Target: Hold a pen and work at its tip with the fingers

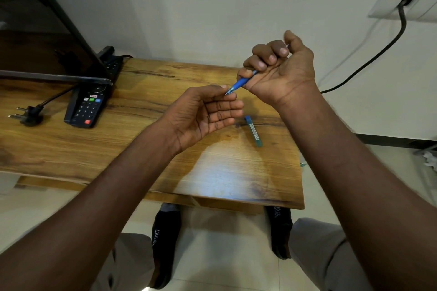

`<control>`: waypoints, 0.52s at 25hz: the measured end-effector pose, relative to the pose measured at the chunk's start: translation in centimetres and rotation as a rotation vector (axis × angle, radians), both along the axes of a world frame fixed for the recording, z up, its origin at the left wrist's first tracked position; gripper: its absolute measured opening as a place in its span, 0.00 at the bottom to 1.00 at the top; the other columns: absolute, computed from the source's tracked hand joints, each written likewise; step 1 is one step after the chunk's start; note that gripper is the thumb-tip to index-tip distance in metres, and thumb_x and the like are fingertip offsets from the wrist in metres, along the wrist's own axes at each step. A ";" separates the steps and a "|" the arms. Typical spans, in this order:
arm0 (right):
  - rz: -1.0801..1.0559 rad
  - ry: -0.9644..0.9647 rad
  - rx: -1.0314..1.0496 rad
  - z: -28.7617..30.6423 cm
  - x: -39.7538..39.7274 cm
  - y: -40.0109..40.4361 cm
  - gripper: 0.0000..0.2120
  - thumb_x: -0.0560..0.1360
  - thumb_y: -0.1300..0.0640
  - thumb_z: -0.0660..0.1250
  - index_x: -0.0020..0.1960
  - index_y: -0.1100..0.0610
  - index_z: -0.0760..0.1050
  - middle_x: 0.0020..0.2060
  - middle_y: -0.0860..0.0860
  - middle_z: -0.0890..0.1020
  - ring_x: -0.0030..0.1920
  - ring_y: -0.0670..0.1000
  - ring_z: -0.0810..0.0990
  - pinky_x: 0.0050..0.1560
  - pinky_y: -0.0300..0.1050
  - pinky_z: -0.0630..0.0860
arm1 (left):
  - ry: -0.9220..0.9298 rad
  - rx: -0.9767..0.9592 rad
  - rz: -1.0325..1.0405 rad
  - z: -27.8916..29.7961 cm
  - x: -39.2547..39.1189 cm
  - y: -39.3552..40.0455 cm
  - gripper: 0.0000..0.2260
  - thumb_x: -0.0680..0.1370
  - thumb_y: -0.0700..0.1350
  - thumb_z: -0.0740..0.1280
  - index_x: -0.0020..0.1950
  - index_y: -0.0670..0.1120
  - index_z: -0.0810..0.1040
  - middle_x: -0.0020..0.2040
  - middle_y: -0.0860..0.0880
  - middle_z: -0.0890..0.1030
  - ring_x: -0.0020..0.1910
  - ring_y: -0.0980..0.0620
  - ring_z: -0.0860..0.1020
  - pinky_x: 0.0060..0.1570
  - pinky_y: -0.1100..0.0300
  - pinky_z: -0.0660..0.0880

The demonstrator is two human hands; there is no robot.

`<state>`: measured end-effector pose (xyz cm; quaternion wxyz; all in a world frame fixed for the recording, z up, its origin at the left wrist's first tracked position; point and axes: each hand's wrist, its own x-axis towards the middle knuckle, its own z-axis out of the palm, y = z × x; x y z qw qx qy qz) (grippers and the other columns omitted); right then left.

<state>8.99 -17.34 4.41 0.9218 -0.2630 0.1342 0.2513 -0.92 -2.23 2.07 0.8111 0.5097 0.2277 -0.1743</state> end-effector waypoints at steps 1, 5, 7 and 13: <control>-0.002 0.000 -0.013 0.0 0.1 0.0 0.26 0.83 0.47 0.57 0.27 0.52 0.63 0.26 0.48 0.61 0.28 0.50 0.59 0.36 0.45 0.59 | 0.000 0.003 -0.001 0.0 0.0 0.0 0.10 0.82 0.47 0.68 0.51 0.41 0.85 0.50 0.41 0.88 0.51 0.46 0.87 0.59 0.54 0.81; 0.021 -0.001 0.009 -0.1 0.0 0.1 0.26 0.83 0.44 0.56 0.28 0.52 0.65 0.28 0.48 0.62 0.29 0.50 0.60 0.37 0.45 0.59 | -0.002 0.009 -0.002 0.0 0.0 0.0 0.10 0.82 0.47 0.68 0.50 0.41 0.85 0.49 0.41 0.88 0.50 0.46 0.87 0.59 0.53 0.81; 0.020 0.004 0.015 -0.1 -0.1 0.0 0.26 0.83 0.42 0.57 0.29 0.53 0.65 0.28 0.48 0.62 0.29 0.50 0.60 0.37 0.45 0.60 | -0.004 0.013 -0.003 0.0 0.0 -0.1 0.10 0.82 0.47 0.68 0.51 0.41 0.85 0.49 0.41 0.88 0.50 0.46 0.87 0.60 0.53 0.81; 0.019 0.007 0.024 -0.1 -0.1 -0.1 0.24 0.82 0.46 0.57 0.29 0.52 0.65 0.28 0.48 0.62 0.29 0.50 0.60 0.37 0.46 0.59 | -0.009 0.020 -0.007 0.0 -0.1 -0.1 0.10 0.82 0.47 0.68 0.51 0.41 0.85 0.49 0.42 0.88 0.49 0.47 0.88 0.59 0.53 0.81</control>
